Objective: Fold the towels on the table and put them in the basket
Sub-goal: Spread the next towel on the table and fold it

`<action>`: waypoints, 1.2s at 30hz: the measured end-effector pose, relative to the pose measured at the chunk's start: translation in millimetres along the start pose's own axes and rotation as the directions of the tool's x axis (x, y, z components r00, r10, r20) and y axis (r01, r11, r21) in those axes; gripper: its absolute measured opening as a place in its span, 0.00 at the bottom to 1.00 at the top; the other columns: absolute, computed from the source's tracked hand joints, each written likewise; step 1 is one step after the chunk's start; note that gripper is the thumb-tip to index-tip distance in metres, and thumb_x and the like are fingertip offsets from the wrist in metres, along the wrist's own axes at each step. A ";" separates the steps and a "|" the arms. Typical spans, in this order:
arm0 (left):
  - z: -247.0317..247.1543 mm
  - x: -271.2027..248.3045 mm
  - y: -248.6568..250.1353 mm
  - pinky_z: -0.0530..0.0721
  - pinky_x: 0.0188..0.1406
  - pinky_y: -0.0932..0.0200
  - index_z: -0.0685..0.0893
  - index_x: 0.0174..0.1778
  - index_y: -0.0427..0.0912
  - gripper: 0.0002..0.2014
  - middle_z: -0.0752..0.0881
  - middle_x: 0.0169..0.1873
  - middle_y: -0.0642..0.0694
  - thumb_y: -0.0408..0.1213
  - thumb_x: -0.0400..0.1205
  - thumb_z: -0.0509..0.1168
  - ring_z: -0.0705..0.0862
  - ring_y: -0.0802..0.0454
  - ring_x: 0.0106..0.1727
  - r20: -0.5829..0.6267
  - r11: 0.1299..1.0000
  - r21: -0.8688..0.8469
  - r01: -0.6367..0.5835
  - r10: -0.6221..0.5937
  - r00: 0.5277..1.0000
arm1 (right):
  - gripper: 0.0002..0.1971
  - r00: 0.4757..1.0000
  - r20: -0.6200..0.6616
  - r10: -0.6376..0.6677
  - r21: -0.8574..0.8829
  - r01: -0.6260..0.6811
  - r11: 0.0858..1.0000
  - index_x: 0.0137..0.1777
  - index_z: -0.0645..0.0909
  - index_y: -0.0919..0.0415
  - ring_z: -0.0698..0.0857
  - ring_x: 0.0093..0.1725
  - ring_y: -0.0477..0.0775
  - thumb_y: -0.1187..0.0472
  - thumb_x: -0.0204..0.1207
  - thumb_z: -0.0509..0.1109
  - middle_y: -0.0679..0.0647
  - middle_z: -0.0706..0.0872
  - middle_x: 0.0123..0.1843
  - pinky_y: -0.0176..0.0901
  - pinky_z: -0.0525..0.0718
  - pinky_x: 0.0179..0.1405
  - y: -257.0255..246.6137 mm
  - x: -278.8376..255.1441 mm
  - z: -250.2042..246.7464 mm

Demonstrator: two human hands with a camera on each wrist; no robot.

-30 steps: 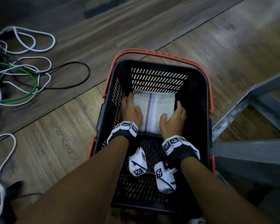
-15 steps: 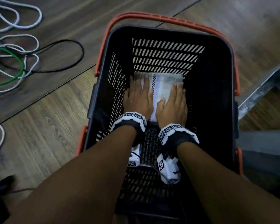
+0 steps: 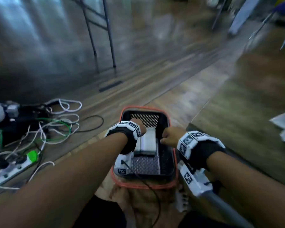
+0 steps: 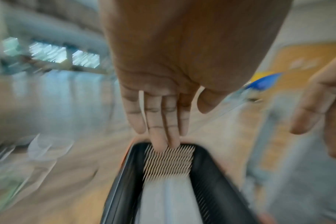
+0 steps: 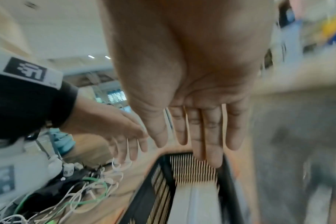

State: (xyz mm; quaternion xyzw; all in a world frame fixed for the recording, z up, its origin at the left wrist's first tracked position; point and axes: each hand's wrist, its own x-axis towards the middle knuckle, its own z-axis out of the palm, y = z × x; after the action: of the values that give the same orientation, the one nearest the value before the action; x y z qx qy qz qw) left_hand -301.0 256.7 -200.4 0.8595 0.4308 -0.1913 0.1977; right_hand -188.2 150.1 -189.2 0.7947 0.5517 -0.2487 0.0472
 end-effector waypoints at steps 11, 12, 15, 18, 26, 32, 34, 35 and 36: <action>-136.7 -227.7 143.6 0.73 0.43 0.55 0.81 0.55 0.33 0.20 0.84 0.55 0.35 0.45 0.85 0.50 0.82 0.39 0.54 -0.408 0.864 0.294 -0.410 0.501 0.764 | 0.24 0.884 -0.400 0.241 -0.020 -0.271 0.962 0.60 0.81 0.73 0.83 0.59 0.66 0.50 0.79 0.64 0.69 0.85 0.60 0.51 0.81 0.58 57.0 -274.2 -156.4; -140.0 -241.4 157.1 0.71 0.42 0.57 0.80 0.56 0.35 0.20 0.83 0.55 0.36 0.46 0.86 0.50 0.81 0.40 0.54 -0.418 0.845 0.324 -0.425 0.531 0.737 | 0.22 0.870 -0.421 0.257 -0.012 -0.288 0.958 0.58 0.82 0.73 0.84 0.58 0.65 0.51 0.79 0.64 0.68 0.85 0.59 0.50 0.81 0.56 64.8 -293.8 -161.5; -141.3 -263.8 193.7 0.71 0.42 0.58 0.80 0.57 0.37 0.20 0.84 0.55 0.38 0.49 0.85 0.52 0.82 0.41 0.54 -0.420 0.794 0.391 -0.466 0.604 0.677 | 0.19 0.829 -0.456 0.323 0.025 -0.351 0.936 0.57 0.83 0.70 0.84 0.57 0.63 0.53 0.79 0.65 0.65 0.86 0.58 0.46 0.79 0.48 90.7 -342.2 -168.8; -133.2 -266.8 227.1 0.72 0.44 0.57 0.81 0.55 0.38 0.20 0.85 0.55 0.39 0.50 0.84 0.53 0.82 0.40 0.55 -0.378 0.738 0.440 -0.512 0.669 0.639 | 0.21 0.794 -0.458 0.401 0.045 -0.430 0.902 0.56 0.84 0.72 0.84 0.57 0.63 0.52 0.79 0.65 0.67 0.87 0.58 0.48 0.80 0.50 117.5 -376.4 -168.6; -83.7 -200.3 287.9 0.81 0.52 0.50 0.79 0.57 0.47 0.15 0.84 0.55 0.45 0.52 0.80 0.60 0.82 0.42 0.56 -0.241 0.637 0.434 -0.637 0.763 0.600 | 0.21 0.754 -0.388 0.531 0.153 -0.515 0.843 0.56 0.84 0.70 0.84 0.56 0.66 0.50 0.79 0.64 0.67 0.86 0.58 0.51 0.82 0.49 203.9 -387.5 -137.9; -26.9 -121.1 342.0 0.75 0.57 0.49 0.79 0.60 0.48 0.15 0.82 0.59 0.47 0.50 0.81 0.58 0.80 0.45 0.59 -0.119 0.592 0.412 -0.693 0.789 0.603 | 0.19 0.748 -0.329 0.577 0.313 -0.490 0.814 0.52 0.83 0.73 0.84 0.53 0.67 0.54 0.78 0.65 0.68 0.87 0.53 0.49 0.78 0.43 279.7 -336.3 -90.8; -14.8 -95.2 366.3 0.74 0.57 0.48 0.81 0.58 0.46 0.14 0.82 0.58 0.45 0.48 0.81 0.59 0.80 0.44 0.58 -0.092 0.567 0.423 -0.707 0.803 0.589 | 0.18 0.742 -0.314 0.592 0.334 -0.497 0.801 0.51 0.84 0.71 0.84 0.53 0.65 0.54 0.76 0.67 0.67 0.88 0.52 0.50 0.80 0.47 307.8 -312.8 -75.6; -10.6 -83.2 379.4 0.74 0.57 0.48 0.82 0.58 0.46 0.14 0.82 0.58 0.45 0.47 0.81 0.59 0.80 0.43 0.58 -0.083 0.557 0.433 -0.708 0.807 0.584 | 0.17 0.737 -0.312 0.600 0.351 -0.498 0.793 0.50 0.84 0.69 0.84 0.53 0.63 0.53 0.75 0.67 0.64 0.88 0.52 0.49 0.80 0.48 321.9 -301.1 -69.7; -6.8 -71.5 392.9 0.74 0.57 0.48 0.82 0.59 0.45 0.14 0.81 0.59 0.44 0.46 0.81 0.60 0.80 0.43 0.59 -0.079 0.548 0.443 -0.710 0.813 0.578 | 0.16 0.728 -0.313 0.610 0.368 -0.499 0.785 0.52 0.84 0.66 0.84 0.55 0.61 0.53 0.75 0.68 0.61 0.88 0.54 0.47 0.79 0.49 336.1 -289.8 -64.6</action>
State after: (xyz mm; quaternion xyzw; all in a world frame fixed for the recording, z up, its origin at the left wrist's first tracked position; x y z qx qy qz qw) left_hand -18.9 -3.7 -90.2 0.9985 -0.0103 -0.0400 0.0366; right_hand 59.0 -204.7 -70.1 0.9566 0.2462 -0.1175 -0.1026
